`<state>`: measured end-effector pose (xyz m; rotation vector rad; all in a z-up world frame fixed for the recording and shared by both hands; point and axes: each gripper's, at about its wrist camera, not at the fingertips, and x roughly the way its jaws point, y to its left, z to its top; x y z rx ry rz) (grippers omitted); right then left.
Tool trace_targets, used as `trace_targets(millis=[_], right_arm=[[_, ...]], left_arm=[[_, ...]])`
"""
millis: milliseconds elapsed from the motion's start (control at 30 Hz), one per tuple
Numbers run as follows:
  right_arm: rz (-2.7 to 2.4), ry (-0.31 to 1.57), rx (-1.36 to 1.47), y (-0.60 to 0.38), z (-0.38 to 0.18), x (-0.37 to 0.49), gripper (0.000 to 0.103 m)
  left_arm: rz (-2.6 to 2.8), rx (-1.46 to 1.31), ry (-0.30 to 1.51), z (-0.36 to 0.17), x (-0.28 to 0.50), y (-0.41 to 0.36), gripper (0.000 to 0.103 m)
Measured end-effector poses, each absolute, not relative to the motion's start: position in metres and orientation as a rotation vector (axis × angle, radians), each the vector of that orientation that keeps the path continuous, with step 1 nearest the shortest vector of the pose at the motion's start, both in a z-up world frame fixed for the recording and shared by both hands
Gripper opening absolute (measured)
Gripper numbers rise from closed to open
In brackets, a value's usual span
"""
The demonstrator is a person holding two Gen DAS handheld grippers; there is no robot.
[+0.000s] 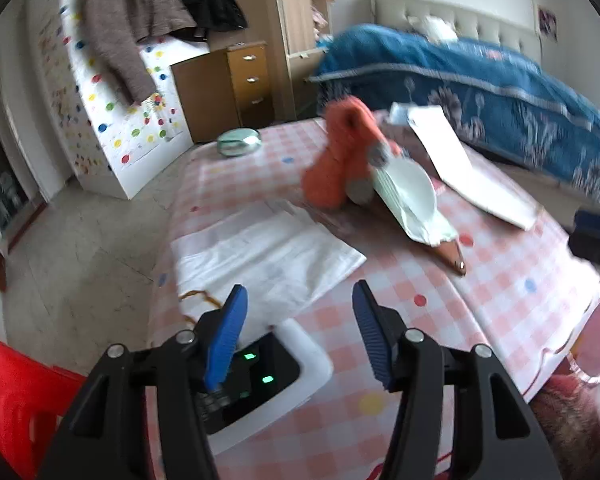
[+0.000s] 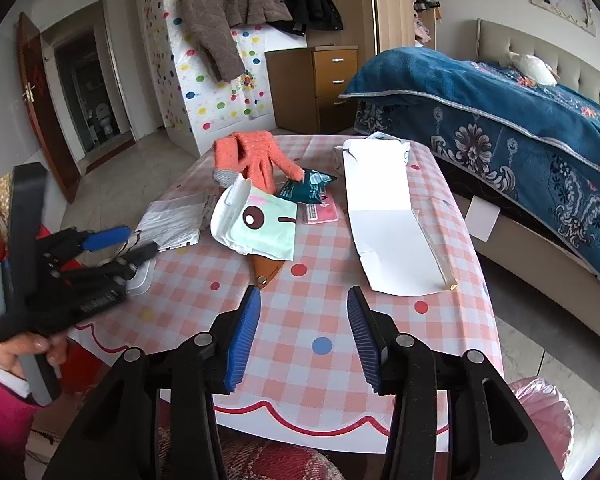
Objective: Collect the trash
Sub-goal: 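Open the left gripper and lift it above the white power bank, then grasp the white bag with brown stripes with the left gripper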
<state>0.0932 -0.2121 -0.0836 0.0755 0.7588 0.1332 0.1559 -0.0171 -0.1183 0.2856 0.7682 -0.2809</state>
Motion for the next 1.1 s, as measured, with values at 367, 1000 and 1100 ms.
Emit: trace_targets(millis=[367,1000,1100], right_arm=[[0.124,0.763,0.104,-0.228,-0.090,0.100,0.050],[0.143,0.760,0.059,-0.219,-0.082,0.117,0.059],[0.189,0.776,0.001,-0.190,-0.087,0.132,0.059]], left_arm=[[-0.238,0.324,0.823,-0.142,0.183,-0.026,0.054],[-0.319,0.085,0.660,-0.066,0.159,0.004,0.000],[-0.339,0.048,0.625,-0.051,0.151,0.005,0.000]])
